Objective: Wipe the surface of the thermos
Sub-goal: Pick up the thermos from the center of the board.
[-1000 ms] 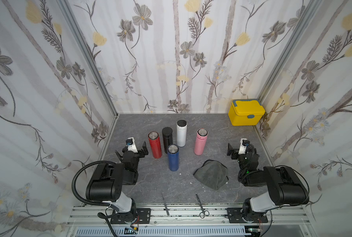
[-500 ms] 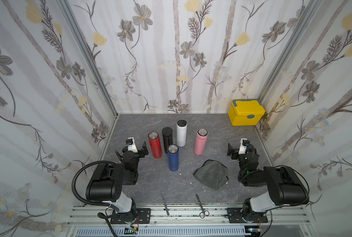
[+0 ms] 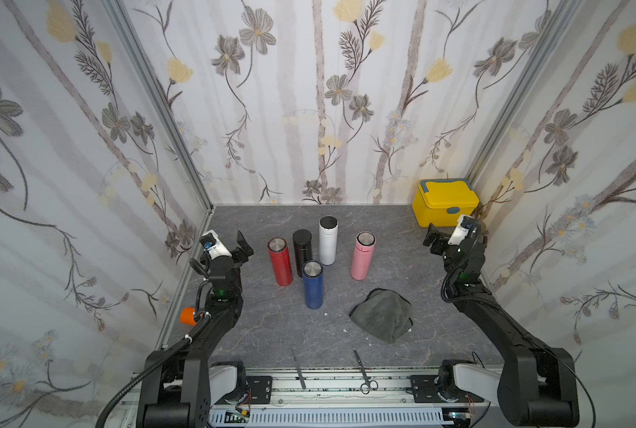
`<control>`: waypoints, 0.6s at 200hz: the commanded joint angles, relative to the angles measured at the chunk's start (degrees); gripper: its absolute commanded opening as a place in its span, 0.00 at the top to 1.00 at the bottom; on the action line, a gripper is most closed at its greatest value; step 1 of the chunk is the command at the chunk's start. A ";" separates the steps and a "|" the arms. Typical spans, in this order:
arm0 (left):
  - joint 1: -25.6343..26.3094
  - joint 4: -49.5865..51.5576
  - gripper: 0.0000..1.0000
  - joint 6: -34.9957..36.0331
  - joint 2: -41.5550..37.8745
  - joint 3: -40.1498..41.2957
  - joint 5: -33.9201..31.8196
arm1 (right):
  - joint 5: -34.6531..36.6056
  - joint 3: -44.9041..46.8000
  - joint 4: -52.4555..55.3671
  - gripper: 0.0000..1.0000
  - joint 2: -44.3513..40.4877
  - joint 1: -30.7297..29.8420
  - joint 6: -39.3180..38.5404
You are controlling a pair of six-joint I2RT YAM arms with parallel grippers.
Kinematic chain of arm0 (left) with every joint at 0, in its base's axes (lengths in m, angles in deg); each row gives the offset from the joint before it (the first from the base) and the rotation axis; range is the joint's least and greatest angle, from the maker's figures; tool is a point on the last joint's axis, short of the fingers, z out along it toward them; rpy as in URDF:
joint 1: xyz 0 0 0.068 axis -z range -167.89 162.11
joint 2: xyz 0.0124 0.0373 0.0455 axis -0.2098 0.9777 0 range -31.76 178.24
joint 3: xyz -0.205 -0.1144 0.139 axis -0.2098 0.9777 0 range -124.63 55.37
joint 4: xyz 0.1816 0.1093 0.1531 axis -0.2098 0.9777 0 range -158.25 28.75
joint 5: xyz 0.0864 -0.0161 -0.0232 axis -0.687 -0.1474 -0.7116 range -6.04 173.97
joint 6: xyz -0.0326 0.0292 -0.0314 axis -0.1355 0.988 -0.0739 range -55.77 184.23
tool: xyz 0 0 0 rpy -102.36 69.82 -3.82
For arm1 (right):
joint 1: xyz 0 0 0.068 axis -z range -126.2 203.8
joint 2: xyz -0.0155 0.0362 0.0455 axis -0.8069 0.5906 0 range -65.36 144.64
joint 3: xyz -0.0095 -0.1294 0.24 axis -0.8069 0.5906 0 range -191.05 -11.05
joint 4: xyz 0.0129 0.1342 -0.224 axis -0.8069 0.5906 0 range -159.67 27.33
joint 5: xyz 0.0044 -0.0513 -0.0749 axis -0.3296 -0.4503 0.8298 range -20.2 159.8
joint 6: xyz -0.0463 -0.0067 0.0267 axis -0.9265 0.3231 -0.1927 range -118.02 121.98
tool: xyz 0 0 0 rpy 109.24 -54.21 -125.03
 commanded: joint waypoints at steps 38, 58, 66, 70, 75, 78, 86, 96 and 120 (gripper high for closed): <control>1.55 41.38 0.00 -15.96 -24.53 -7.61 -1.25 | 2.03 -4.98 30.49 0.00 -7.40 -12.27 13.51; 1.85 49.86 0.00 -14.29 -28.42 -13.14 2.98 | 1.89 -5.58 37.26 0.00 -10.45 -15.86 15.45; 2.10 52.12 0.00 -13.96 -29.91 -14.59 5.27 | 0.70 -5.37 39.52 0.00 -11.18 -16.86 16.27; 2.16 52.96 0.00 -13.96 -30.72 -15.26 6.56 | -0.18 -5.26 40.57 0.00 -11.40 -17.27 16.52; 2.29 53.55 0.00 -13.19 -31.67 -15.91 8.70 | -0.91 -5.15 42.04 0.00 -11.47 -17.72 17.15; 2.36 53.70 0.00 -12.56 -32.04 -16.30 10.59 | -1.23 -5.02 42.83 0.00 -11.44 -18.17 17.45; 2.63 54.22 0.00 -11.65 -33.06 -17.23 13.02 | -1.80 -4.63 44.80 0.00 -11.16 -19.48 17.83; 2.82 54.58 0.00 -10.90 -33.56 -18.36 14.28 | -1.48 -4.31 47.34 0.00 -10.49 -21.38 18.59; 2.91 55.46 0.00 -11.39 -31.29 -22.00 22.28 | -3.32 -0.70 49.73 0.00 -10.92 -24.20 20.90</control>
